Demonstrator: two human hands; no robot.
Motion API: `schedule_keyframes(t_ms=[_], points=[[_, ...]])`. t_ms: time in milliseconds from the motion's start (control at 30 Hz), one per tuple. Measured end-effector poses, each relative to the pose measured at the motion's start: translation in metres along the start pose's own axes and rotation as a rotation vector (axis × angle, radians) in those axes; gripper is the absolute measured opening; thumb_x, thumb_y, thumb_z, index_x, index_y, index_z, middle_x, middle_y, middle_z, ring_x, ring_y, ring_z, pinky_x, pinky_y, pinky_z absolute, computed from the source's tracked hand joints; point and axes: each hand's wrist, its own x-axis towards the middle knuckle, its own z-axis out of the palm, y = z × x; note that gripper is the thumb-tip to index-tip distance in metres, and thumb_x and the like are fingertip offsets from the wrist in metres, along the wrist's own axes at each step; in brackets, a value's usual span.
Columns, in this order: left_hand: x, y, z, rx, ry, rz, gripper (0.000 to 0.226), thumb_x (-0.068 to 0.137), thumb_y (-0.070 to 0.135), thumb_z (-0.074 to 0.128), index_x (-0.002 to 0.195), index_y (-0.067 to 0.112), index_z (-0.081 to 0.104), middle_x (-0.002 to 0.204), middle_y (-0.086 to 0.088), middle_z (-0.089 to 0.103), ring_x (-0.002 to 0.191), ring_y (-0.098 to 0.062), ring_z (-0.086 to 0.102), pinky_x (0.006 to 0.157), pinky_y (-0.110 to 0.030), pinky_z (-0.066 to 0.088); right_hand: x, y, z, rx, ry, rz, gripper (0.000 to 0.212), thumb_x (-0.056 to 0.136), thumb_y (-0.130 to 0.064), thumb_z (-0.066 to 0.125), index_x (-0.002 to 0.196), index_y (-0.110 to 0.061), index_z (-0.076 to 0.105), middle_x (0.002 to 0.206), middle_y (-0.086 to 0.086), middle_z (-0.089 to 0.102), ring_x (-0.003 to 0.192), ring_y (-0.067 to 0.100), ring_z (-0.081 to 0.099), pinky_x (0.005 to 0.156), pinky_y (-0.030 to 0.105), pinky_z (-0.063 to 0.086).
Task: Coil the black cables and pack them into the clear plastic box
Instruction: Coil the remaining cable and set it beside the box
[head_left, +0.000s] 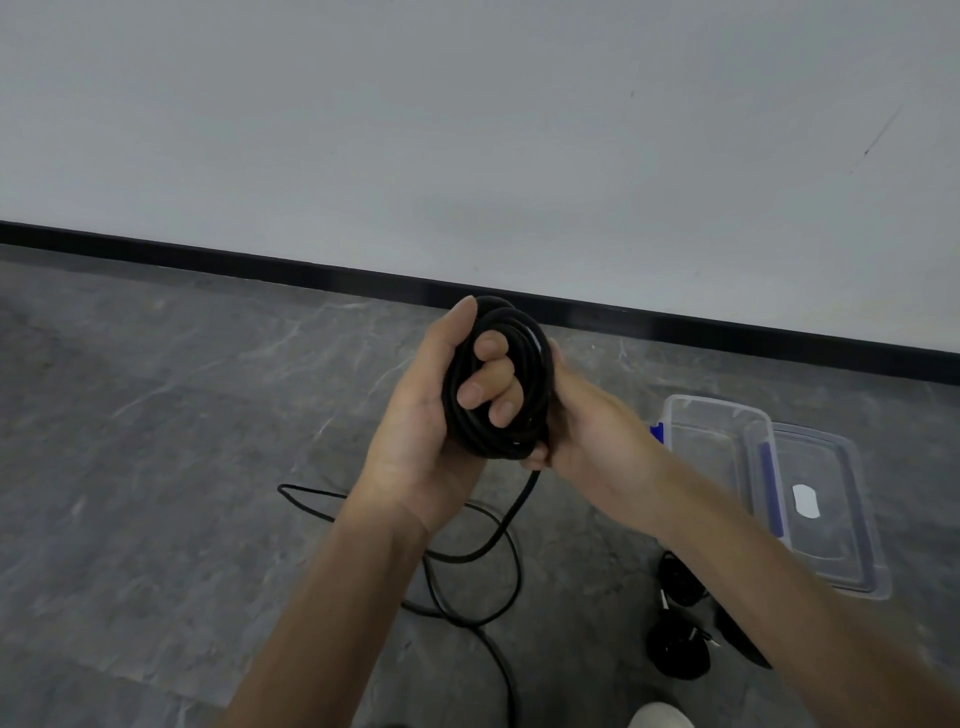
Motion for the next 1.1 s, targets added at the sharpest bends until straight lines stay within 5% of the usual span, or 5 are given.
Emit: schedule_keyframes(t_ms=[433,700,800,967,1100], points=[[0.002,0.000,-0.004,0.001,0.058,0.136,0.016,0.082,0.033,0.056,0.075,0.018,0.055,0.052,0.012,0.041,0.050,-0.005,0.045,0.058,-0.018,0.043,0.004,0.005,0.006,-0.139,0.101,0.117,0.052,0.088,-0.068,0.033,0.091,-0.028,0.066,0.069,0.000,0.065,0.062,0.013,0.059,0.066,0.034,0.051],[0.004,0.005,-0.008,-0.118,0.155,0.212,0.016,0.082,0.033,0.056,0.075,0.020,0.050,0.054,0.012,0.038,0.053,-0.005,0.045,0.060,-0.016,0.048,-0.002,0.006,0.009,-0.297,0.054,0.128,0.036,0.100,-0.052,0.032,0.125,-0.040,0.055,0.077,0.008,0.066,0.075,0.015,0.066,0.088,0.037,0.053],[0.006,0.006,-0.012,-0.115,0.175,0.243,0.017,0.081,0.035,0.056,0.076,0.021,0.049,0.055,0.012,0.039,0.055,-0.004,0.046,0.064,-0.016,0.046,-0.002,0.002,0.012,-0.231,0.031,0.128,0.030,0.103,-0.031,0.038,0.123,-0.023,0.058,0.075,0.009,0.064,0.073,0.018,0.064,0.079,0.035,0.055],[0.007,0.004,-0.012,-0.047,0.193,0.295,0.018,0.079,0.038,0.058,0.074,0.021,0.052,0.057,0.011,0.040,0.056,-0.004,0.047,0.063,-0.015,0.046,-0.007,0.003,0.016,-0.320,-0.024,0.177,0.020,0.099,-0.016,0.047,0.116,-0.007,0.051,0.080,0.009,0.069,0.092,0.029,0.069,0.100,0.048,0.047],[0.007,0.004,-0.012,0.103,0.256,0.342,0.020,0.074,0.039,0.060,0.067,0.022,0.052,0.058,0.010,0.041,0.058,-0.006,0.046,0.063,-0.017,0.045,-0.006,0.004,0.019,-0.347,-0.034,0.209,0.019,0.100,-0.014,0.042,0.118,-0.017,0.048,0.060,-0.001,0.053,0.061,0.013,0.057,0.074,0.035,0.057]])
